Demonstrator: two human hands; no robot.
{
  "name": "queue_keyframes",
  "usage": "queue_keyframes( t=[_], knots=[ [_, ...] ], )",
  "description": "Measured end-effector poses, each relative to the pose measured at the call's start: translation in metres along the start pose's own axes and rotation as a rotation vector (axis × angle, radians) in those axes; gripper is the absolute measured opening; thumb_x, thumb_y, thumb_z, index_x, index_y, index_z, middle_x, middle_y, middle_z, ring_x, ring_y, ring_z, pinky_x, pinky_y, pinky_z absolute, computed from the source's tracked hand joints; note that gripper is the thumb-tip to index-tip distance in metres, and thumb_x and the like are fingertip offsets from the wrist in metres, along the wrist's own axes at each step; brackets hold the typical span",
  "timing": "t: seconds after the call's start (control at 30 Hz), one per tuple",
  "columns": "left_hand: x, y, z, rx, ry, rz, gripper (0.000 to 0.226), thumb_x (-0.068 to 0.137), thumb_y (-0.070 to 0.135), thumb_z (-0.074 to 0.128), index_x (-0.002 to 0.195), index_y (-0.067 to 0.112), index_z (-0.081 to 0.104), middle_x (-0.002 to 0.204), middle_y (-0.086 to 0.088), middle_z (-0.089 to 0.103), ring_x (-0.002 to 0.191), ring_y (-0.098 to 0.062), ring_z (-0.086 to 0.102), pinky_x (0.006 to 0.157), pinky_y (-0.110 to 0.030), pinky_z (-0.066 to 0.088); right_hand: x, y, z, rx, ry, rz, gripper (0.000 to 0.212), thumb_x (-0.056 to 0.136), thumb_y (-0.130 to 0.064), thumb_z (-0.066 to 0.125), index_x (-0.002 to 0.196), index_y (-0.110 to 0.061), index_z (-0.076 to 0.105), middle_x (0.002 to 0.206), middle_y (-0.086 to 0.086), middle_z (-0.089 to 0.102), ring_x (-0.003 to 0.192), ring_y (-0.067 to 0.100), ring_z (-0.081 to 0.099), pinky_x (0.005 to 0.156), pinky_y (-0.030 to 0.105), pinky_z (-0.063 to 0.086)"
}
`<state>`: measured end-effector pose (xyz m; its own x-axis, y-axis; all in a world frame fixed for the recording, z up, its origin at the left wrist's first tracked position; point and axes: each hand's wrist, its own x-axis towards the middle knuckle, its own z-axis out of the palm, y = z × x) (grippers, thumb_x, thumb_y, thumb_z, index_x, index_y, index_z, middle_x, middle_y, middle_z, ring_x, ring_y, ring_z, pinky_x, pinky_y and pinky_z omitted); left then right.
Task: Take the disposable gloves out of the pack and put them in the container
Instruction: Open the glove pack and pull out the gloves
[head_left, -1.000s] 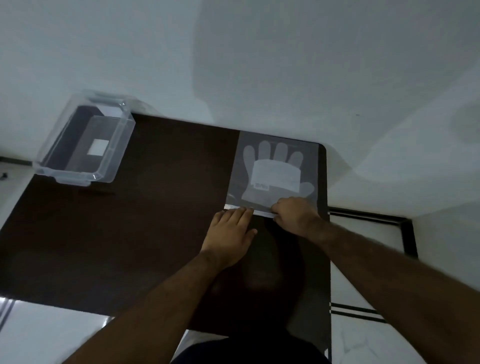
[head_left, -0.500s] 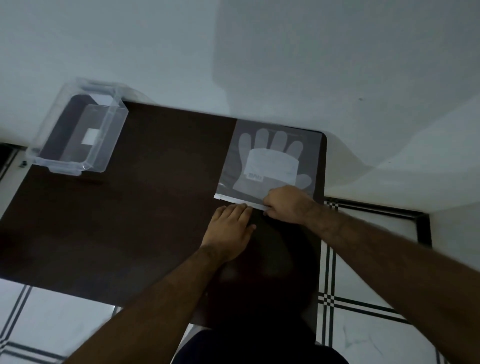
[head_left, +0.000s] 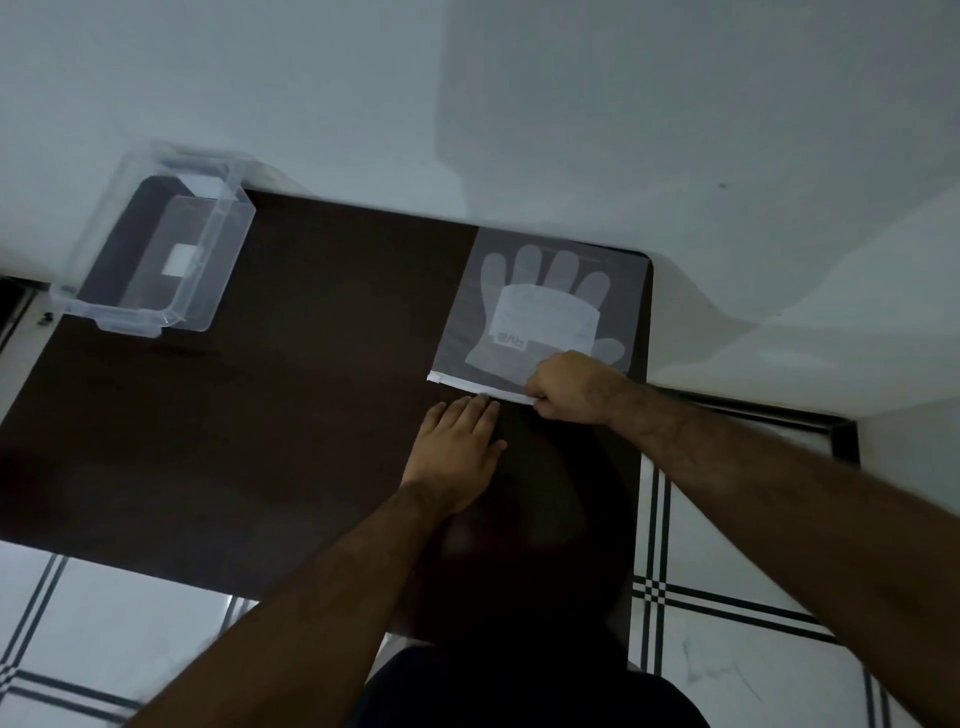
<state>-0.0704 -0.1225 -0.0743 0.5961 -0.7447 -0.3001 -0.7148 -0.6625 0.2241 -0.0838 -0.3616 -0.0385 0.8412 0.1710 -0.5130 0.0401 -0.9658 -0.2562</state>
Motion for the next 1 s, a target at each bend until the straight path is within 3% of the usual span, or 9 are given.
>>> queue_keyframes(
  t=[0.1,0.27,0.4,0.57,0.67,0.8,1.0],
  knots=[
    [0.0,0.004,0.002,-0.016,0.037,-0.01,0.066,0.112,0.052,0.033,0.169,0.019,0.03,0.175,-0.005,0.031,0.16,-0.025,0.029,0.132,-0.049,0.019,0.0,0.002,-0.001,0.042,0.031,0.007,0.019,0.104,-0.026,0.06,0.109,-0.019,0.077,0.097,-0.005,0.064,0.092,0.014,0.059,0.092,0.035,0.051],
    [0.005,0.01,0.006,-0.068,0.095,-0.025,0.064,0.111,0.047,0.04,0.167,0.016,0.035,0.172,-0.007,0.038,0.157,-0.026,0.035,0.131,-0.047,0.022,-0.003,0.006,0.006,0.199,0.164,0.102,0.014,0.098,-0.02,0.067,0.107,-0.021,0.077,0.103,-0.004,0.071,0.093,0.013,0.062,0.085,0.031,0.049],
    [0.013,0.014,0.006,-0.103,0.173,-0.036,0.059,0.107,0.035,0.051,0.162,0.014,0.044,0.162,-0.008,0.05,0.148,-0.028,0.046,0.127,-0.046,0.03,-0.005,0.007,0.013,0.381,0.234,0.164,0.012,0.091,-0.014,0.077,0.097,-0.025,0.078,0.094,-0.008,0.073,0.087,0.008,0.068,0.082,0.027,0.055],
    [0.019,0.015,0.004,-0.064,0.258,0.016,0.055,0.102,0.026,0.061,0.155,0.012,0.053,0.155,-0.011,0.056,0.145,-0.031,0.049,0.122,-0.05,0.038,-0.006,0.013,0.016,0.586,0.309,0.199,0.009,0.09,-0.019,0.082,0.093,-0.026,0.078,0.092,-0.012,0.074,0.087,0.003,0.069,0.079,0.022,0.052],
    [0.021,0.015,0.003,0.0,0.21,0.046,0.059,0.104,0.03,0.056,0.159,0.013,0.048,0.16,-0.01,0.052,0.15,-0.031,0.044,0.125,-0.054,0.034,-0.004,0.016,0.016,0.658,0.347,0.231,0.008,0.092,-0.021,0.081,0.089,-0.027,0.077,0.087,-0.014,0.072,0.085,0.001,0.068,0.073,0.019,0.048],
    [0.025,0.014,0.003,0.01,0.145,0.025,0.055,0.108,0.038,0.043,0.158,0.017,0.049,0.155,-0.005,0.057,0.147,-0.027,0.047,0.126,-0.053,0.031,0.0,0.018,0.017,0.724,0.393,0.311,0.006,0.095,-0.022,0.078,0.091,-0.023,0.074,0.09,-0.009,0.073,0.088,0.009,0.07,0.074,0.025,0.056],
    [0.039,0.025,-0.007,-0.019,0.194,-0.064,0.039,0.106,0.031,0.051,0.142,0.021,0.064,0.134,0.0,0.069,0.126,-0.026,0.062,0.108,-0.05,0.039,0.003,0.018,0.018,0.734,0.532,0.383,0.004,0.098,-0.022,0.074,0.096,-0.02,0.072,0.091,-0.009,0.071,0.085,0.005,0.065,0.067,0.019,0.046]
  ],
)
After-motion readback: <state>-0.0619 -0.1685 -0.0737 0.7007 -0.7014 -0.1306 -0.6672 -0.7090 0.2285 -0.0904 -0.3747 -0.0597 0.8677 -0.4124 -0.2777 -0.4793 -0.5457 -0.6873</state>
